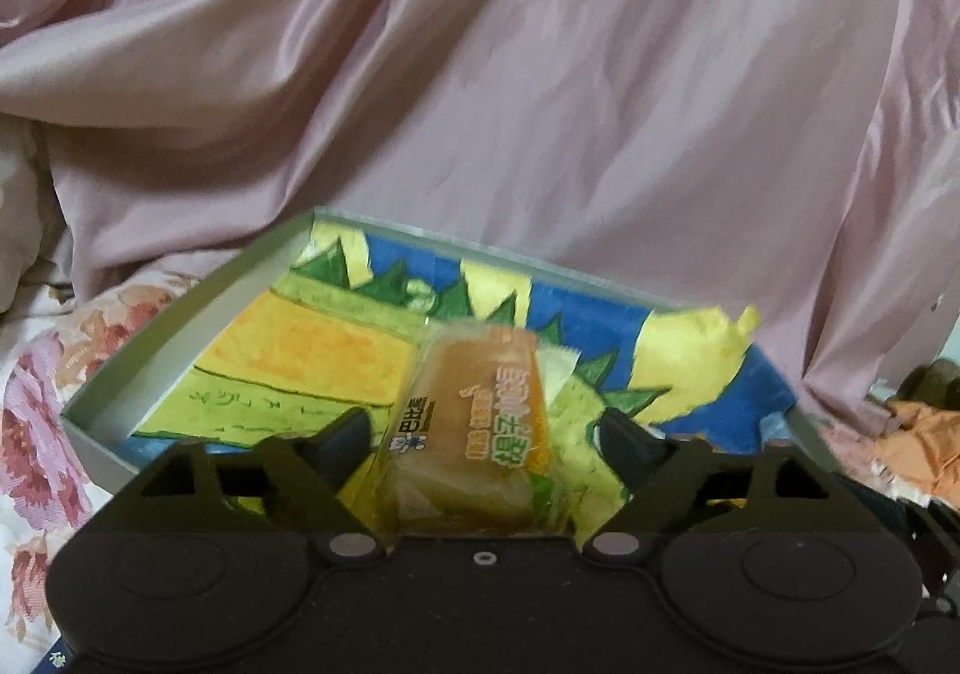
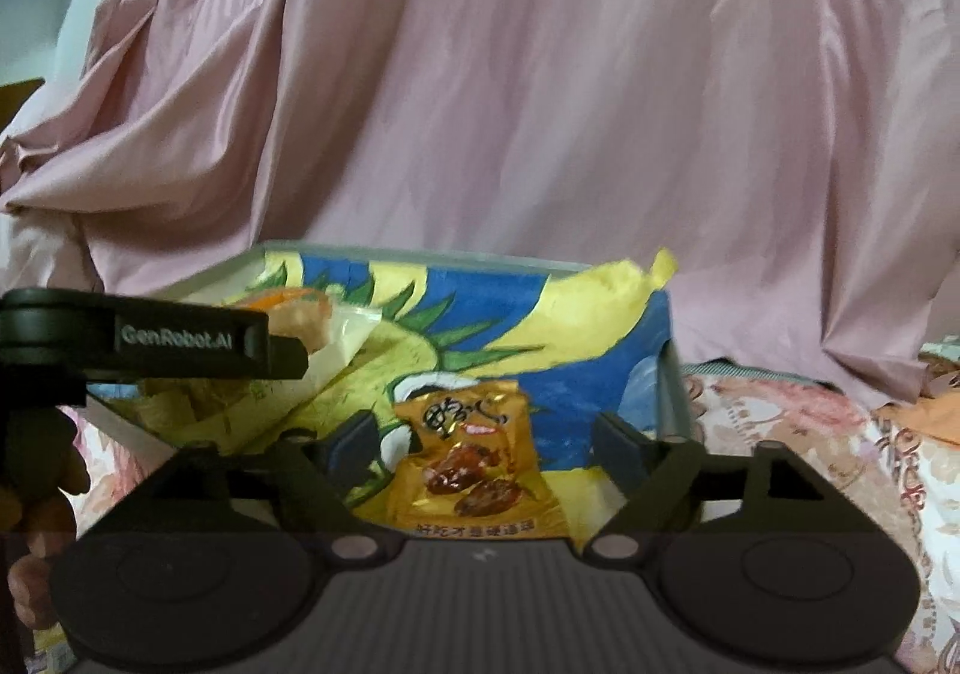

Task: Organize snacks
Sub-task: 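Open the left tool over the tray while the right tool releases its bag, withdraw both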

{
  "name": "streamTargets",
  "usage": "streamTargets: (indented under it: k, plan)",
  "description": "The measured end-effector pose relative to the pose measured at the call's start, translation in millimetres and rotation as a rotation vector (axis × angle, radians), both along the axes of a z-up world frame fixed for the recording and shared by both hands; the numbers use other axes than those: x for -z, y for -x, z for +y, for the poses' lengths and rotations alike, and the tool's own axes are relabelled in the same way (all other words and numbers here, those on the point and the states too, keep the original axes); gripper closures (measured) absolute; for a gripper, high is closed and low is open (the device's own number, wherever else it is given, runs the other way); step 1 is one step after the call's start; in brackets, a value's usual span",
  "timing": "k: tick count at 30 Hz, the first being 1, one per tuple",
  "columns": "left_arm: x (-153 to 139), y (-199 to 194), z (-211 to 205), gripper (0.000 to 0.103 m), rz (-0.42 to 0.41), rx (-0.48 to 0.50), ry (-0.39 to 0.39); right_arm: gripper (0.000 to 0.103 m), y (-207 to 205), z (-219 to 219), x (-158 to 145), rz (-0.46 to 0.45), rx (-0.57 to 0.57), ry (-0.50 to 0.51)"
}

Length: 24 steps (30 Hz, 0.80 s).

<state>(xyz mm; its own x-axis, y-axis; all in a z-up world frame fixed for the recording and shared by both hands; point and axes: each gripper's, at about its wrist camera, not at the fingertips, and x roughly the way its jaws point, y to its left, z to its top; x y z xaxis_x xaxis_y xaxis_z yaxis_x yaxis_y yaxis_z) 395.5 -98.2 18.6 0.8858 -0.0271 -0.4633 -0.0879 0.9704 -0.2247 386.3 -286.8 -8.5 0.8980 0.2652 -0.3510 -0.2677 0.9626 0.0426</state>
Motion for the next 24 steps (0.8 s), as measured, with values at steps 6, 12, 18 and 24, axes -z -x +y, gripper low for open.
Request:
streamTargets:
  k: [6, 12, 18, 24]
  plan:
    - [-19, 26, 3, 0.001, -0.09, -0.034, 0.029, 0.001, 34, -8, -10, -0.137, 0.029, -0.008]
    - [-39, 66, 12, 0.001, -0.157, -0.055, -0.001, 0.0, 71, -14, -23, -0.245, 0.043, -0.016]
    - [-51, 111, 22, 0.001, -0.182, -0.073, -0.019, 0.0, 109, -16, -31, -0.285, 0.055, -0.026]
    - [-50, 159, 35, 0.001, -0.17, -0.078, -0.016, 0.0, 147, -23, -32, -0.238, 0.075, -0.108]
